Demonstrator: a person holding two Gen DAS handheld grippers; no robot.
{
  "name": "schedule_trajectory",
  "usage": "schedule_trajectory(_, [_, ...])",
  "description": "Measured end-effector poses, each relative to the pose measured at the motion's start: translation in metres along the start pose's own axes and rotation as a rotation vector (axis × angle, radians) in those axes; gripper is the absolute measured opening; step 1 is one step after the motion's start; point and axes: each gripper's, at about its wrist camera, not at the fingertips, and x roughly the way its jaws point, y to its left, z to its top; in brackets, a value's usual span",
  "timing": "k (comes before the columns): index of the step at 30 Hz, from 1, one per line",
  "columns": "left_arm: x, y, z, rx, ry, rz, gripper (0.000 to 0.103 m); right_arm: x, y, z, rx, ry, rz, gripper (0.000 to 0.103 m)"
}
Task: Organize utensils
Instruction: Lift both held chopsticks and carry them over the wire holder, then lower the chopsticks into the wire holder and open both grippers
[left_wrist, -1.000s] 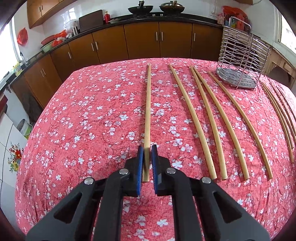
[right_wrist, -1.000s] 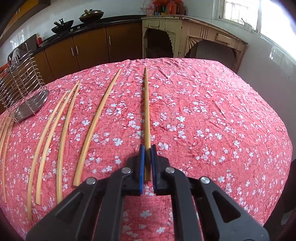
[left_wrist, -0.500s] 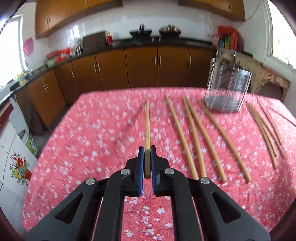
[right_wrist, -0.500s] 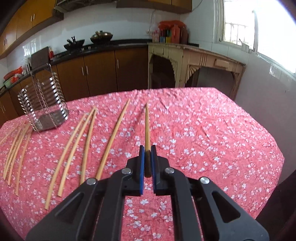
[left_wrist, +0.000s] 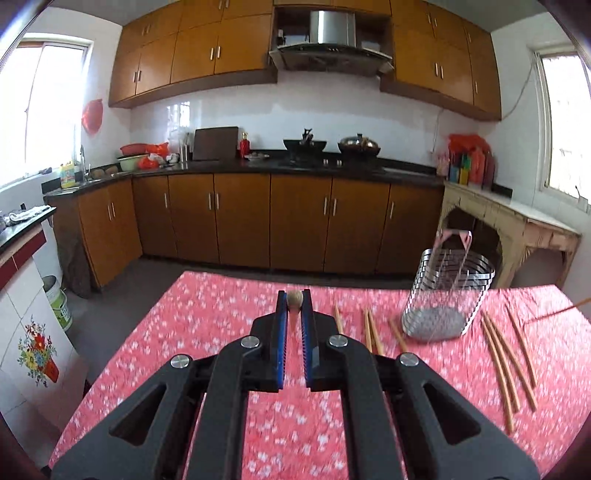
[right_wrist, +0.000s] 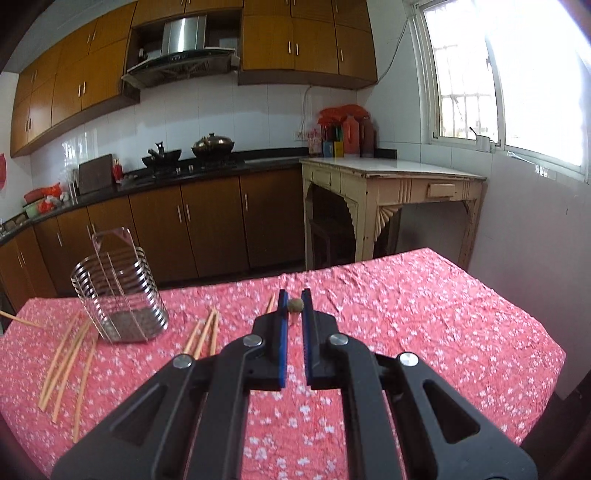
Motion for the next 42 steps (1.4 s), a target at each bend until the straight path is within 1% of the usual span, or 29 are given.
schedule_trajectory(4, [0.001,-0.002,0.02,-0.006,-0.042,0.016,0.007,0.0,-0.004,0.02,0.031,-0.021,0.031,0.008])
schedule_trajectory(8, [-0.007,-0.004,0.037,-0.014,-0.083,0.024,0.007,-0.007,-0.004,0.043,0.039,-0.056,0.054,0.008])
schedule_trajectory(16, [-0.024,-0.012,0.058,-0.003,-0.132,0.005,0.007,-0.033,0.009,0.079,0.022,-0.111,0.111,0.008])
schedule_trajectory(22, [-0.031,-0.026,0.079,0.0,-0.169,-0.037,0.007,-0.055,0.025,0.119,0.026,-0.168,0.199,0.008])
schedule_trajectory(24, [-0.033,-0.034,0.092,-0.003,-0.192,-0.058,0.007,-0.063,0.036,0.134,0.024,-0.195,0.238,0.008])
schedule_trajectory(28, [-0.034,-0.054,0.122,-0.042,-0.228,-0.123,0.007,-0.069,0.066,0.16,-0.002,-0.221,0.311,0.008])
schedule_trajectory(30, [-0.033,-0.065,0.138,-0.063,-0.259,-0.151,0.007,-0.066,0.084,0.171,-0.022,-0.22,0.343,0.008])
schedule_trajectory(33, [-0.026,-0.086,0.158,-0.073,-0.297,-0.175,0.007,-0.058,0.11,0.181,-0.061,-0.211,0.366,0.008])
schedule_trajectory(35, [-0.014,-0.1,0.163,-0.084,-0.292,-0.193,0.007,-0.046,0.125,0.184,-0.071,-0.177,0.396,0.008])
schedule_trajectory(38, [0.004,-0.114,0.162,-0.098,-0.273,-0.218,0.007,-0.027,0.139,0.184,-0.072,-0.123,0.432,0.008])
schedule_trajectory(40, [0.018,-0.12,0.159,-0.105,-0.259,-0.227,0.007,-0.014,0.147,0.18,-0.081,-0.091,0.439,0.008])
schedule_trajectory(42, [0.034,-0.128,0.154,-0.099,-0.242,-0.213,0.007,-0.001,0.154,0.173,-0.097,-0.067,0.435,0.008])
